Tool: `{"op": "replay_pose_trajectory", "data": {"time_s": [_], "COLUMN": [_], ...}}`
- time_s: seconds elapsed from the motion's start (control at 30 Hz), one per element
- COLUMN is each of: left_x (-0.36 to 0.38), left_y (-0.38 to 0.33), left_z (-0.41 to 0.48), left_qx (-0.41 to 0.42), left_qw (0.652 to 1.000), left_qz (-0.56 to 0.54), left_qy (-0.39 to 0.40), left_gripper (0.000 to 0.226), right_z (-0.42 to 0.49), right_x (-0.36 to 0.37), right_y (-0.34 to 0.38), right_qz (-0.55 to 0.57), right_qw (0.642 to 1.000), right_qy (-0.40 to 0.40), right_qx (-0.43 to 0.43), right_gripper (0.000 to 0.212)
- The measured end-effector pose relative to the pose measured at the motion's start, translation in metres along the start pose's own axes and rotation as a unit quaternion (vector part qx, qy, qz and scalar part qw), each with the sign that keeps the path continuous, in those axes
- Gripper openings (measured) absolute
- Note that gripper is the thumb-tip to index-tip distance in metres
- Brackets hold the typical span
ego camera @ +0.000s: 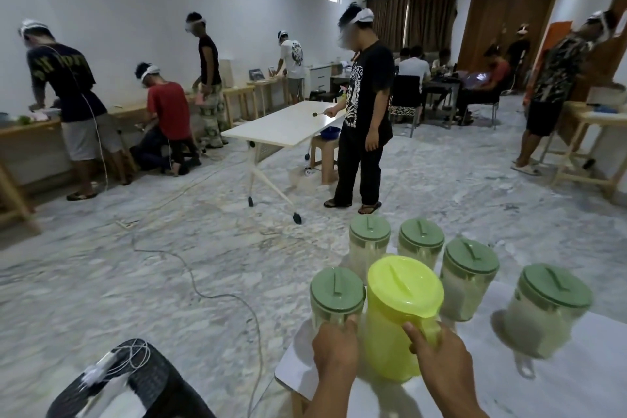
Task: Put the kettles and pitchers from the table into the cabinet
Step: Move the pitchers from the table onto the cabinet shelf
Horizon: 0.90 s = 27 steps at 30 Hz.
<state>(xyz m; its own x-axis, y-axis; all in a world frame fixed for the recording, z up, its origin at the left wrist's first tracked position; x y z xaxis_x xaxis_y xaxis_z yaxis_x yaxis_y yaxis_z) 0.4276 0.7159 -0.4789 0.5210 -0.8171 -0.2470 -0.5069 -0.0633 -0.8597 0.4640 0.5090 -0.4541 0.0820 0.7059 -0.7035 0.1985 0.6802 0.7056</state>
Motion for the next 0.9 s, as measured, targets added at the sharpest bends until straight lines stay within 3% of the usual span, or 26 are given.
{"op": "replay_pose_trajectory", "data": {"time_s": [0.23, 0.5, 0.67, 0.9], "left_x": [-0.026, -0.029, -0.002, 0.069], "left_y": [-0.041, -0.082, -0.110, -0.107], "left_z": [-0.033, -0.131, -0.240, -0.449], "left_qx": [0.098, 0.241, 0.310, 0.343], "left_qw": [0.994, 0.959, 0.920, 0.837], "left_qz": [-0.041, -0.086, -0.089, -0.123], "left_qy": [0.019, 0.125, 0.222, 0.408], "left_gripper": [0.056, 0.087, 0.072, 0.058], "right_z": [-0.019, -0.115, -0.211, -0.384], "right_x": [-0.022, -0.139, -0.247, -0.405], "right_y": [0.001, 0.000, -0.025, -0.090], "right_qz": [0.028, 0.121, 0.140, 0.112], "right_qw": [0.997, 0.958, 0.905, 0.783], "right_qy": [-0.063, -0.249, -0.389, -0.590], "right_qx": [0.019, 0.071, 0.104, 0.163], "right_gripper": [0.034, 0.032, 0.032, 0.031]}}
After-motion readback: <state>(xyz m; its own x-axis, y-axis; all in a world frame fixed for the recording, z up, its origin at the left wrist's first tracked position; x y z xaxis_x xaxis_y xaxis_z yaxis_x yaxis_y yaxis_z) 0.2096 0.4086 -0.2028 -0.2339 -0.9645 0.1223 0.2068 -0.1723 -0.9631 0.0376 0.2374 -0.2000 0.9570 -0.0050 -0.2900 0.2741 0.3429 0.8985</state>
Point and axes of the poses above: each hand's wrist, its own z-axis towards the middle knuckle, its own x-axis out of the palm, y = z × x, the point moved 8 cm from there along z, towards the middle knuckle, and after that the axes turned 14 degrees about -z, right-handed, at the moved point
